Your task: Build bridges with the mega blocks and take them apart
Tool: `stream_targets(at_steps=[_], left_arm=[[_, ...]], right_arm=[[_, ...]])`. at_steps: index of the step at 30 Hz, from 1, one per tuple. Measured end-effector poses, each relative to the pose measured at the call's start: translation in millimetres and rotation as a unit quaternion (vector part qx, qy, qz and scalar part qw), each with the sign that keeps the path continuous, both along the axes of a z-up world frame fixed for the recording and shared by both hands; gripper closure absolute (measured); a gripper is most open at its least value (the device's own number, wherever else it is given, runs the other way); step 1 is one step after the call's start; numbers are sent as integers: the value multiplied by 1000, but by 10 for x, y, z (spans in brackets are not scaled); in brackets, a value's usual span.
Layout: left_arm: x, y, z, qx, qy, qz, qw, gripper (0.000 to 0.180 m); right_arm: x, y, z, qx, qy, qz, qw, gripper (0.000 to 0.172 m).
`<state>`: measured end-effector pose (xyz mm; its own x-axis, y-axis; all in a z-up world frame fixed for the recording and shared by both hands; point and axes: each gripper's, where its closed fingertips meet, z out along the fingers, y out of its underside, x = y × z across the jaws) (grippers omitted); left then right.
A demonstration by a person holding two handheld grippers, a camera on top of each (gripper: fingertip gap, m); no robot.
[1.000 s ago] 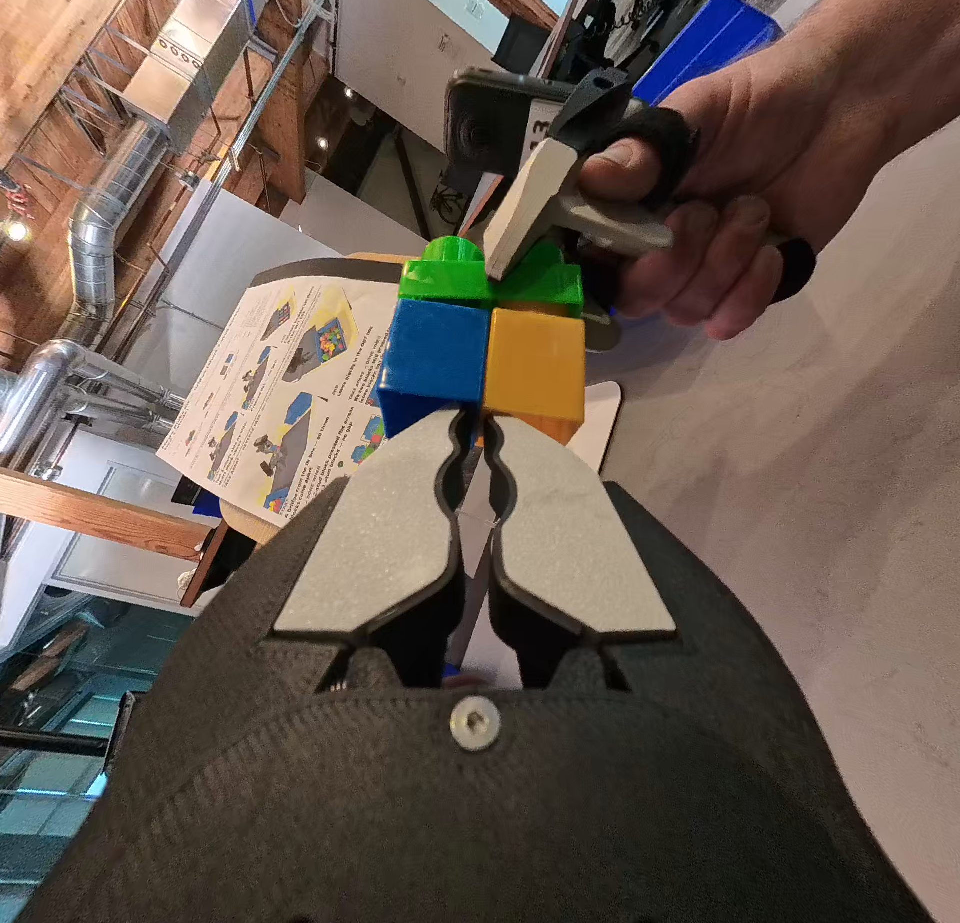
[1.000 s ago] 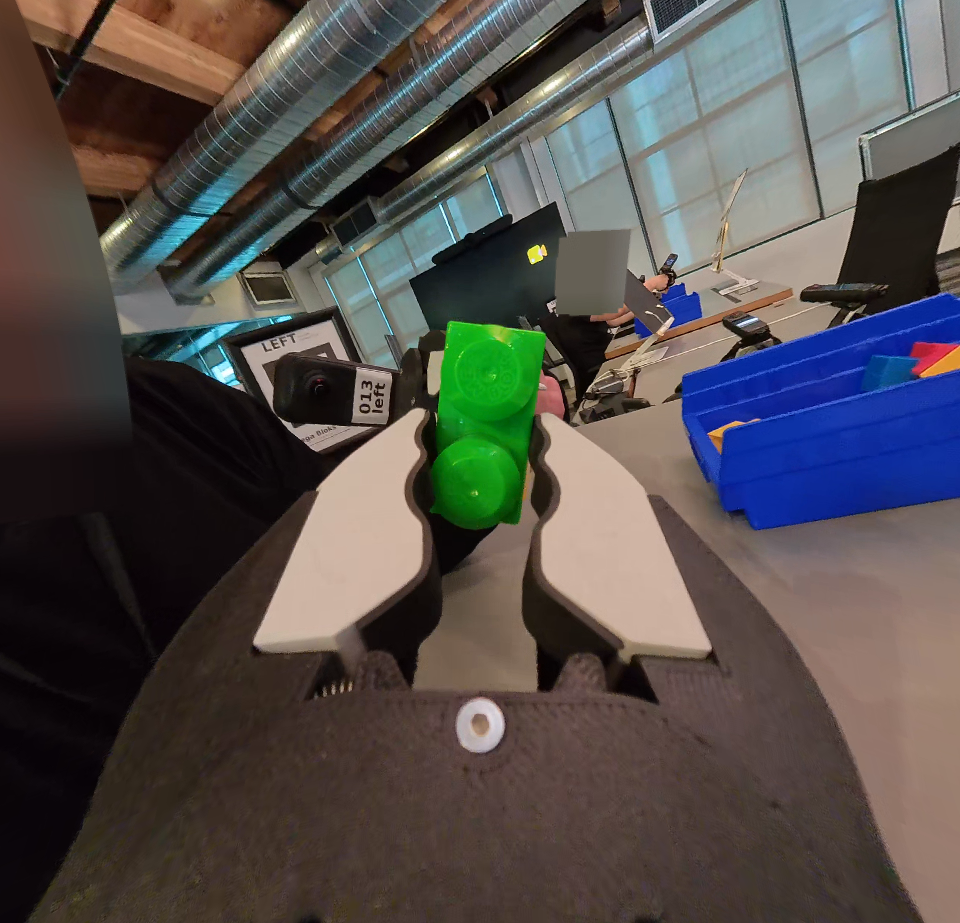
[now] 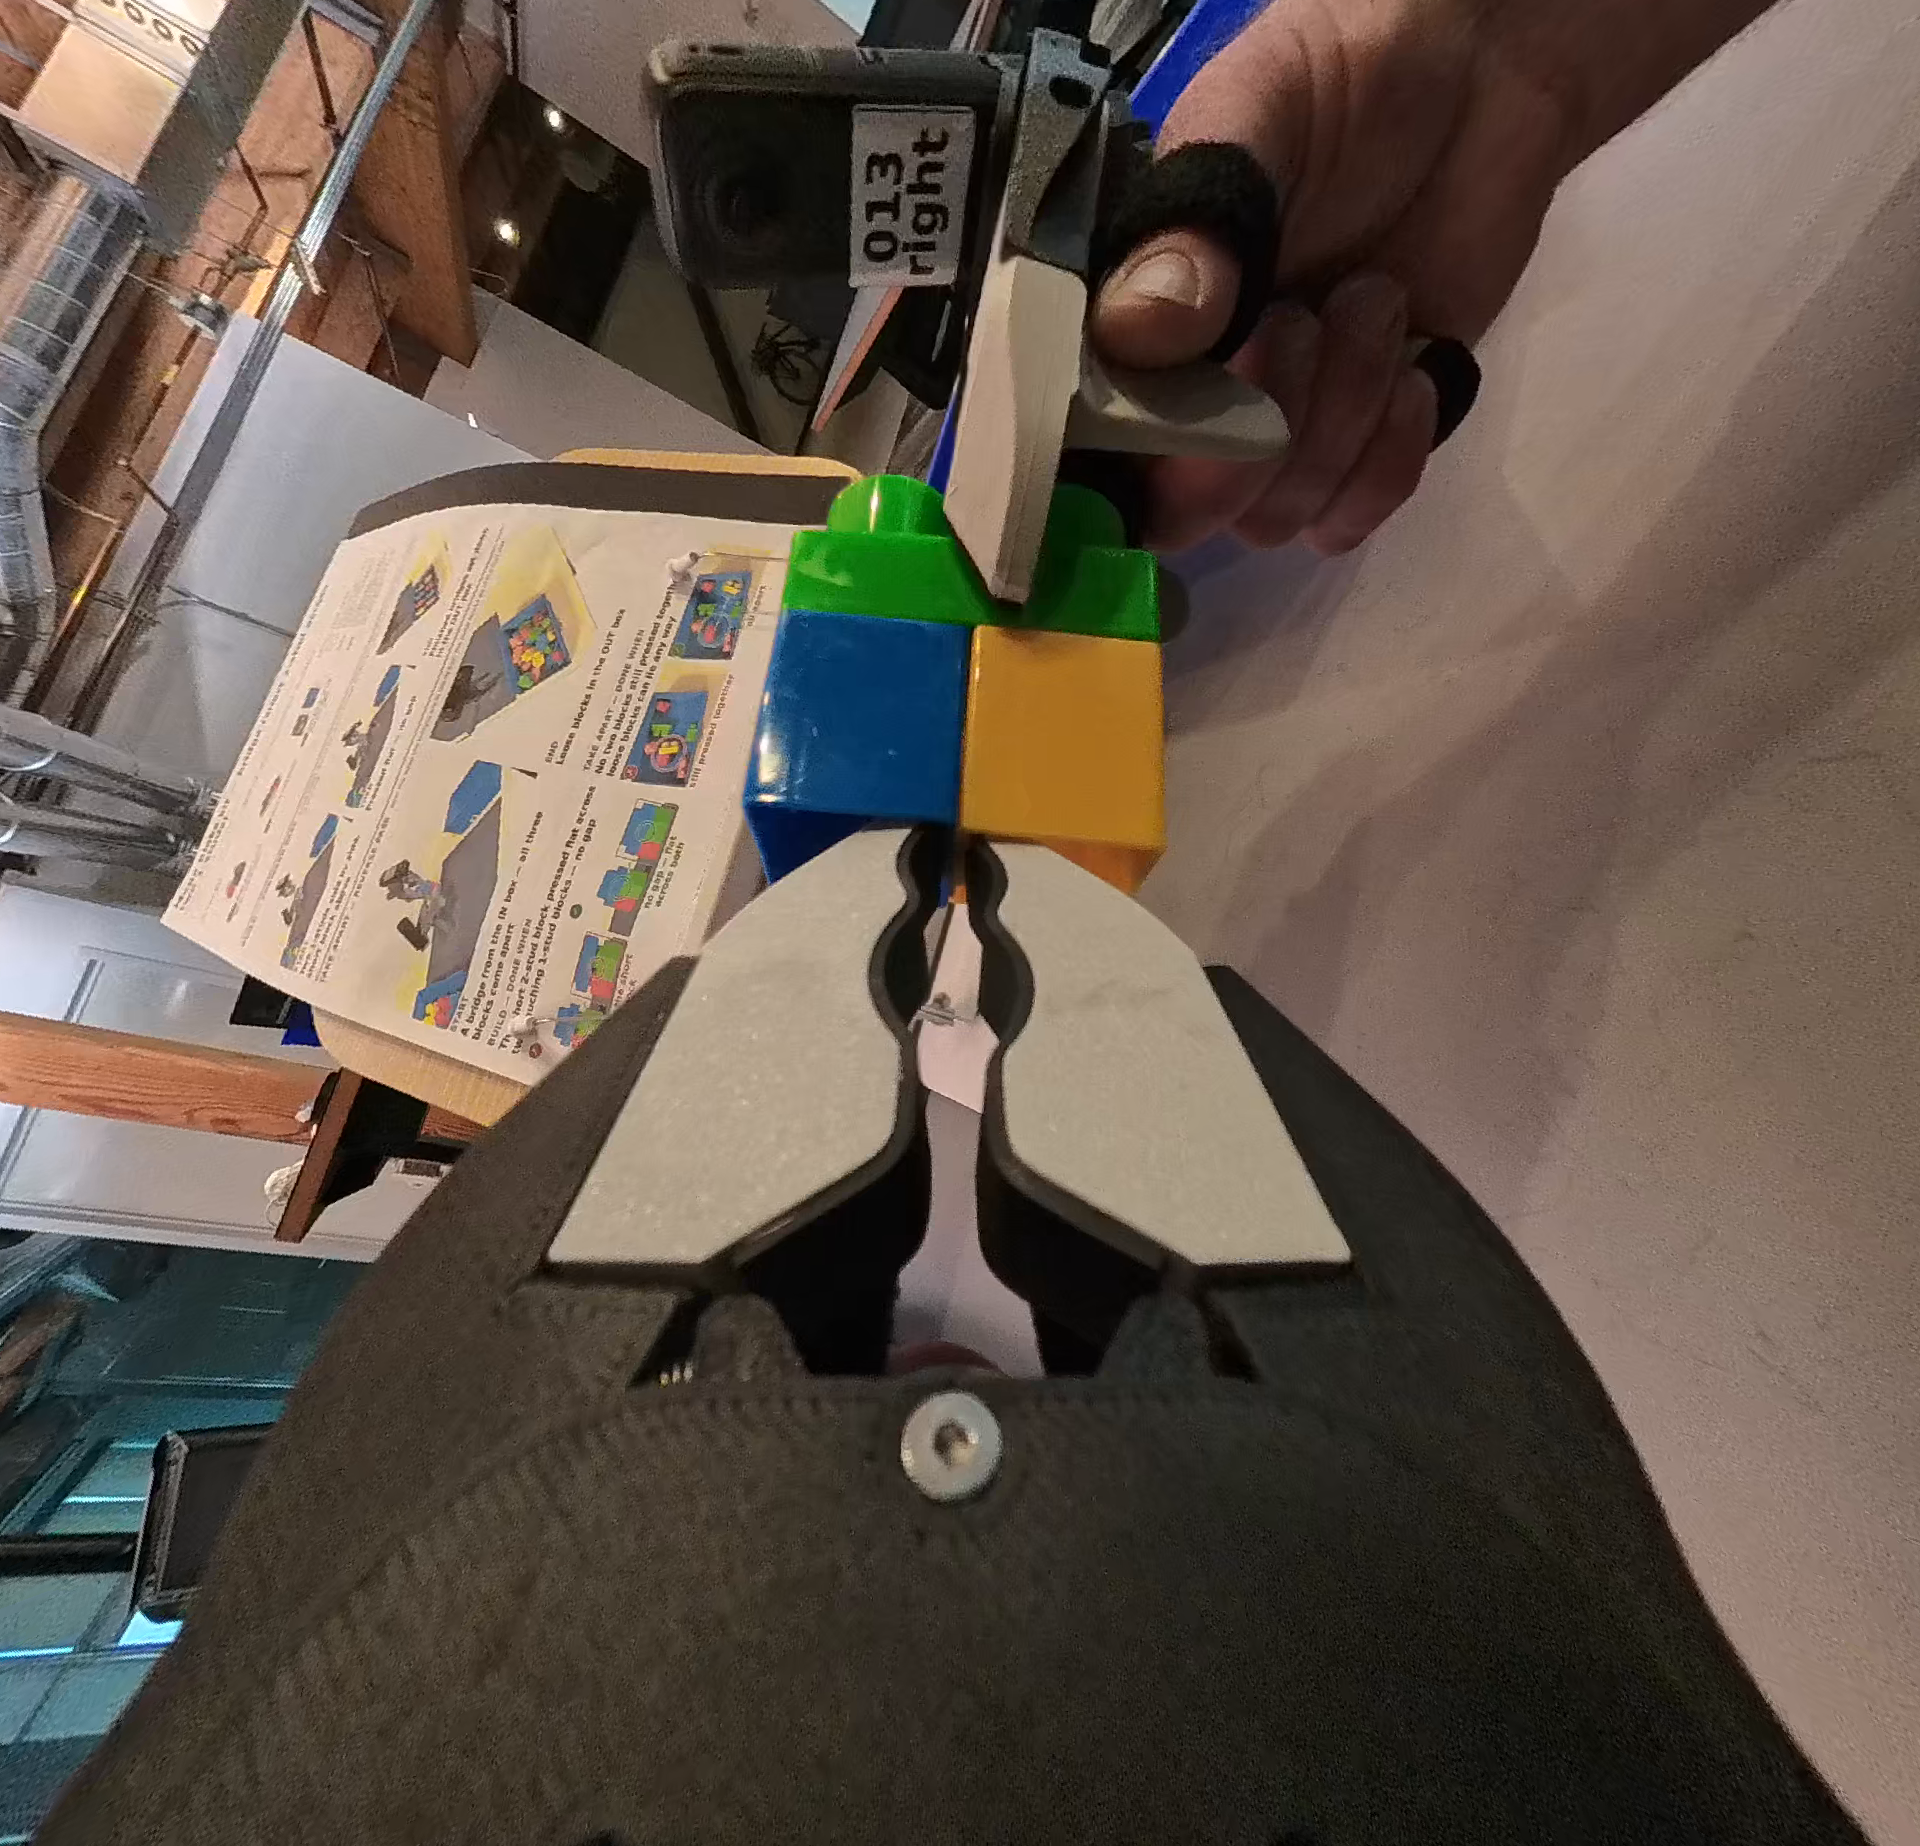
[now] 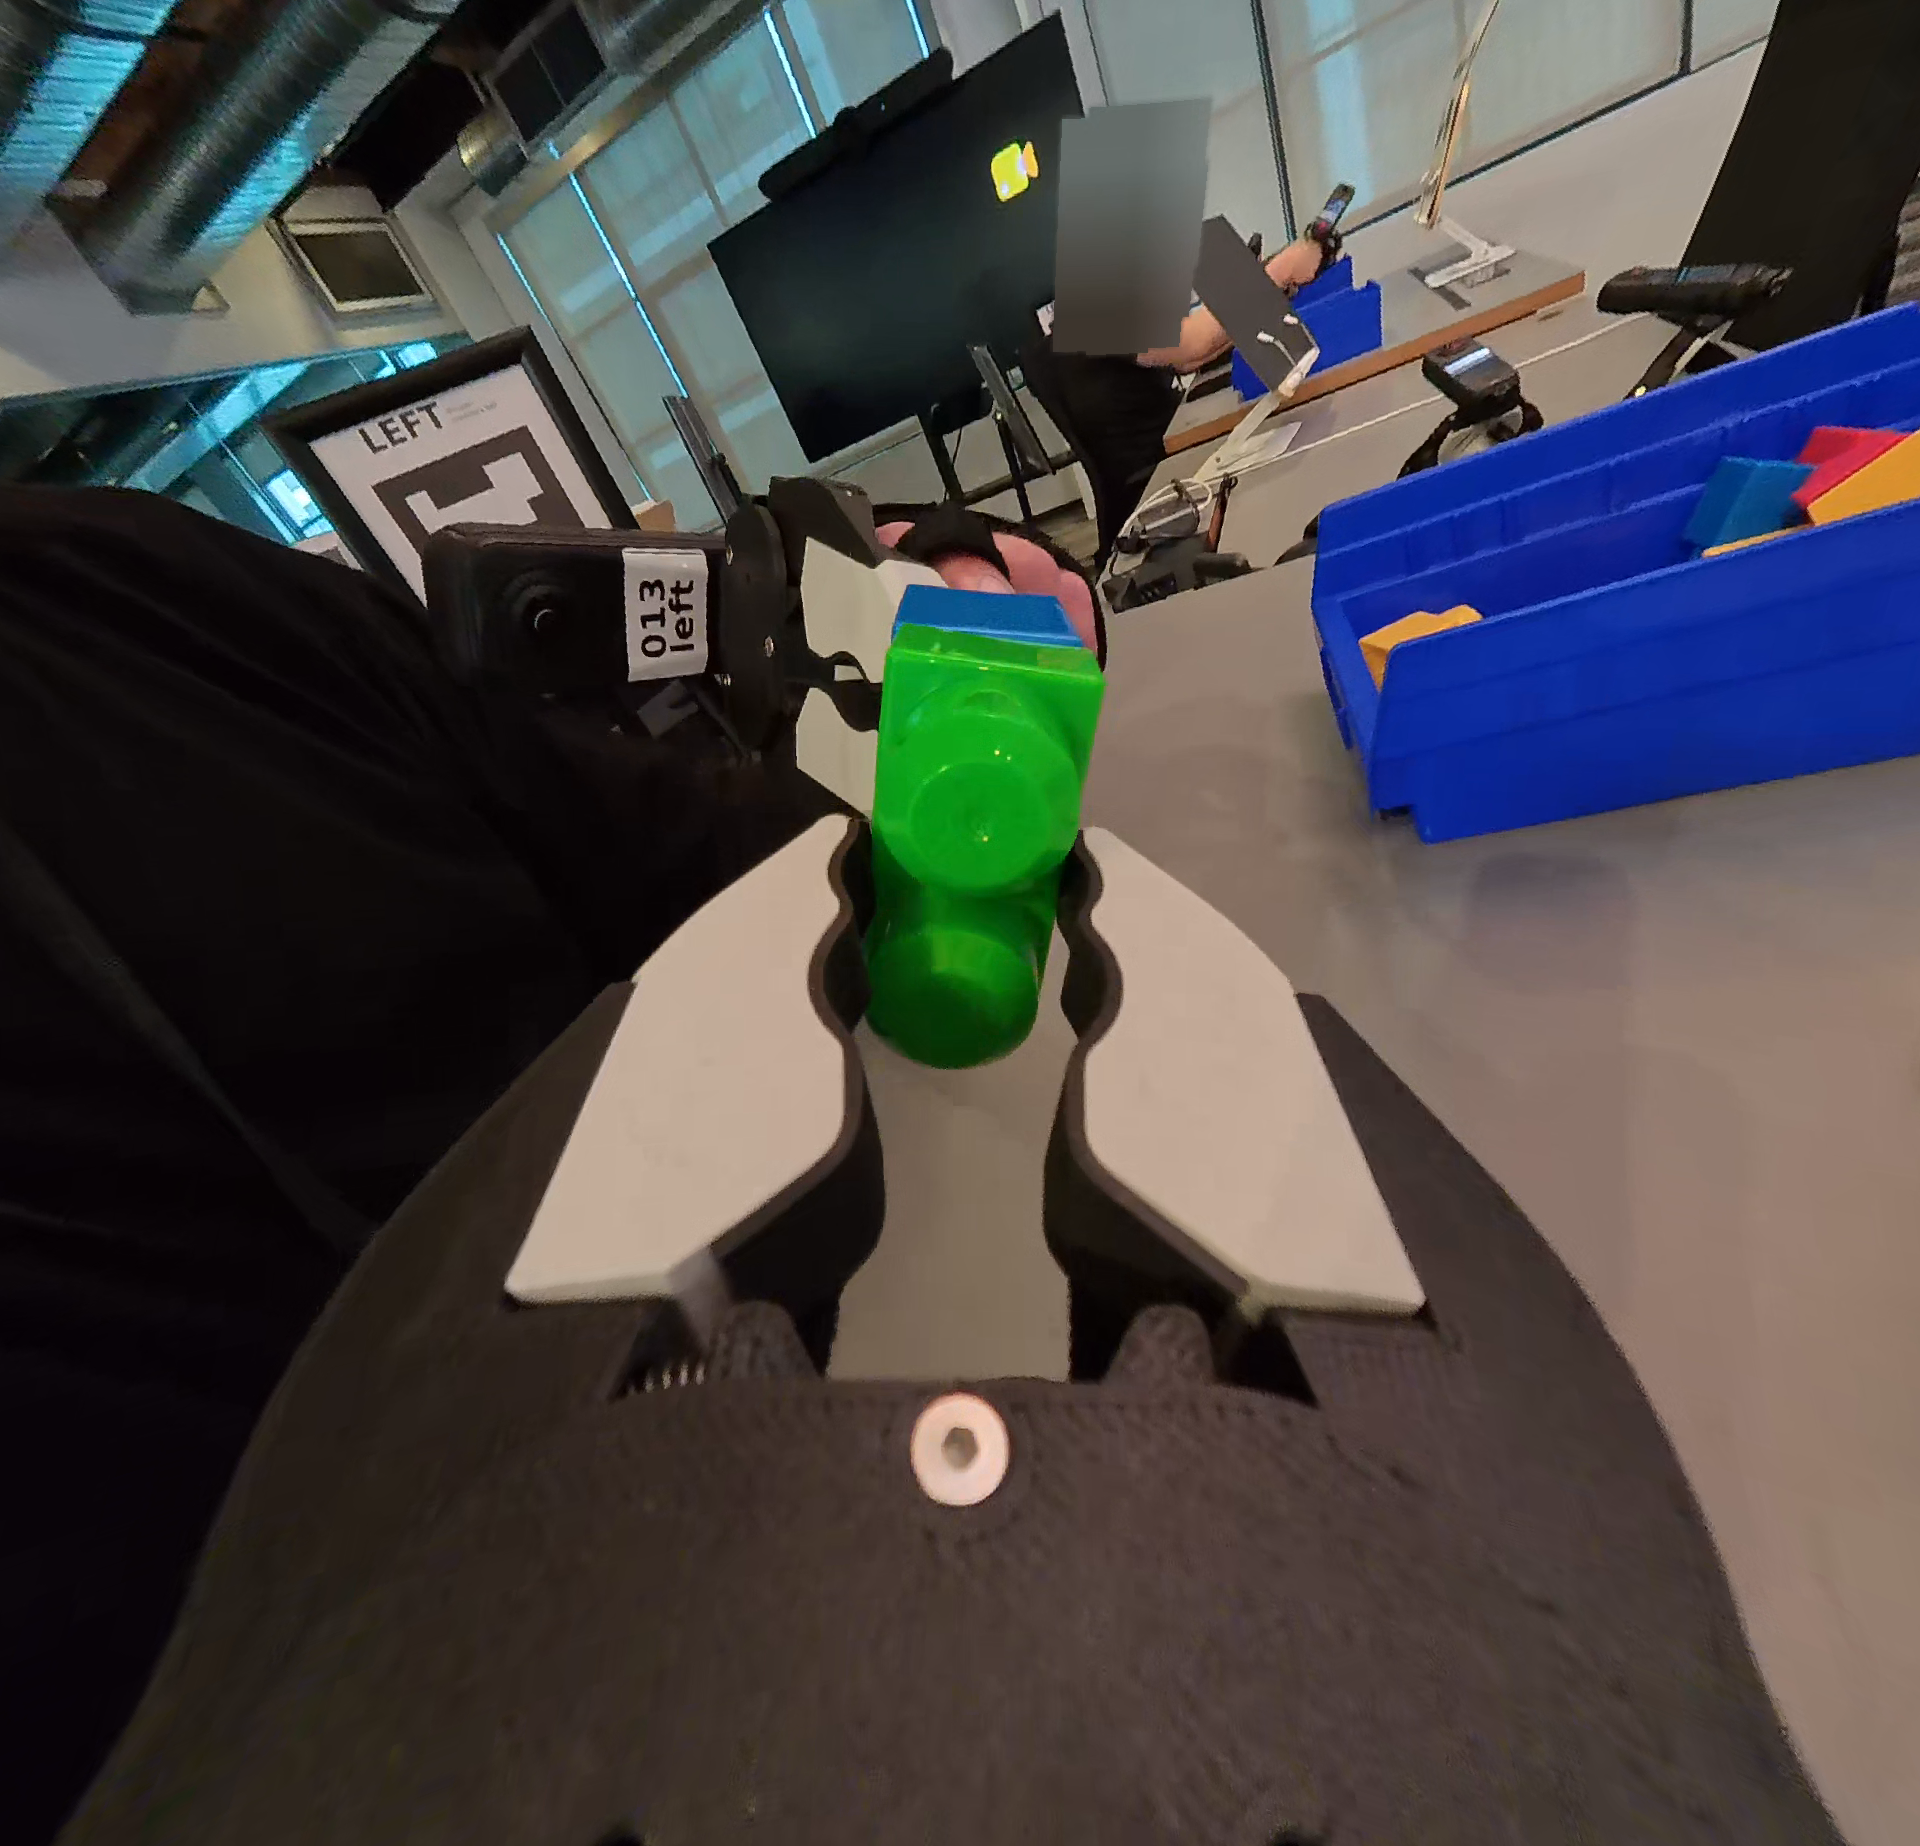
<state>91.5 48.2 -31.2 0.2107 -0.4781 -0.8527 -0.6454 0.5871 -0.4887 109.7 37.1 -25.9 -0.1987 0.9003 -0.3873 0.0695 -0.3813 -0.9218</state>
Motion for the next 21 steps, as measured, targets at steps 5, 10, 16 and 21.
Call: stream_targets(at_steps=[5,10,16,21], left_arm=[[16,-13,-28,5,7,-3,1000,177],[8,25,26,7,-13,1,1000,176],[26,1,26,-8,-28,-7,1000,177],[95,-62,-22,-9,-11,-30,999,175]], right_arm=[[14,-13,-32,12,-21,9,1000,136],[9,31,18,43,-33,-18,998,130],[86,114,190,34,24,-41,998,136],[98,83,222,20,39,-25,999,136]])
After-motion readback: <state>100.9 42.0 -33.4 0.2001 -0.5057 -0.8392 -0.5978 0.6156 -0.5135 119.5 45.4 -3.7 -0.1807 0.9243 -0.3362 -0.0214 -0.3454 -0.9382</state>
